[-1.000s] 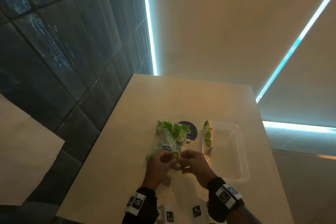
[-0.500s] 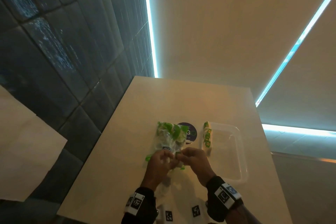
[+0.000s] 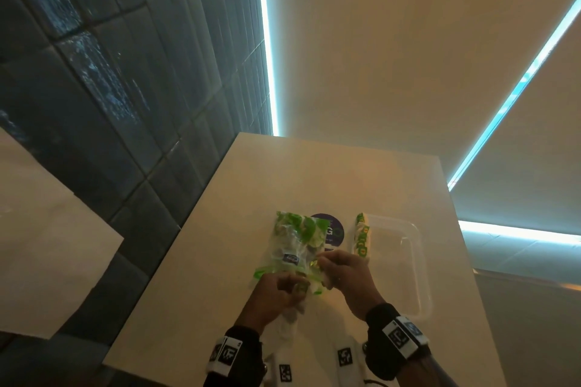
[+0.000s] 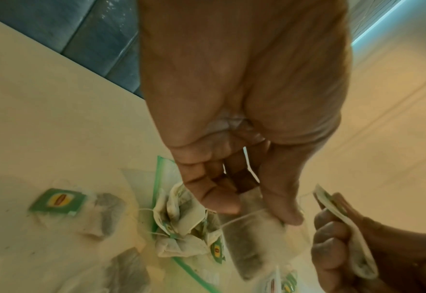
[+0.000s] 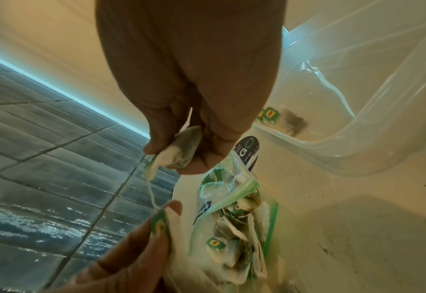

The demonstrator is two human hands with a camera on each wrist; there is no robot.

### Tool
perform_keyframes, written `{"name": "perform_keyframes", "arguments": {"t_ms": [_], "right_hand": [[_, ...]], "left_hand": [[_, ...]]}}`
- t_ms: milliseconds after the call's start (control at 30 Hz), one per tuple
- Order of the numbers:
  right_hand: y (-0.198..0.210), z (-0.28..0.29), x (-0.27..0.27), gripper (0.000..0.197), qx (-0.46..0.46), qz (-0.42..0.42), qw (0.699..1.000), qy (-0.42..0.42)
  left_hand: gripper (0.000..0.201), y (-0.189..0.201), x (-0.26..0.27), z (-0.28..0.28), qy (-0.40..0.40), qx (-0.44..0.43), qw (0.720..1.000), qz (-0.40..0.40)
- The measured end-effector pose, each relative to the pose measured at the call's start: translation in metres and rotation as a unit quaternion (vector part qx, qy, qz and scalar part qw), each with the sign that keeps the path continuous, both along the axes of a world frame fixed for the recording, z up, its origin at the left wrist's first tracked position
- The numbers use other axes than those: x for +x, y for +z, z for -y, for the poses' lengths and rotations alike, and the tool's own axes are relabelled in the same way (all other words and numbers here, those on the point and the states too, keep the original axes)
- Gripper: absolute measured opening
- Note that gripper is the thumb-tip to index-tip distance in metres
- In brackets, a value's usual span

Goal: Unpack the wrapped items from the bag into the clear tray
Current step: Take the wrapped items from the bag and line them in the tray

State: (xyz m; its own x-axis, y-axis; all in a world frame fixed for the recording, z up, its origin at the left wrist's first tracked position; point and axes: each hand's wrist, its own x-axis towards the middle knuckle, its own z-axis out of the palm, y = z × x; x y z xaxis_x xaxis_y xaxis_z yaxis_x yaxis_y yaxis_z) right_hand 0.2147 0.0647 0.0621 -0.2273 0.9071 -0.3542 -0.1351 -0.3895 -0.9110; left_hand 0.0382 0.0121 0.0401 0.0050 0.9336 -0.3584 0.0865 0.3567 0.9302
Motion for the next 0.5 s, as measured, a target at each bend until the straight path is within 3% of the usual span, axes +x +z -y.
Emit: {"name": "perform_keyframes", "arguments": {"t_ms": [167,400,500], "right_hand": [[0.003,-0.003,0.001,0.011,-0.02,-0.005,1.0,0.004],[0.01,-0.007,0.01,0.003,-0.05,0.113,0.981,0.147],[0.017,-0.009,0.005,0.003,-0.061,0.102,0.98,0.157]], "left_hand": [[0.016,0.003,-0.001,-0.001,0.076,0.01,0.996,-0.045],[0.01,-0.006,-0.011,-0.01,0.165,0.001,0.985,-0.059],[0.012,-0.006,-0.007,-0.013,0.18,0.0,0.982,-0.056]]}}
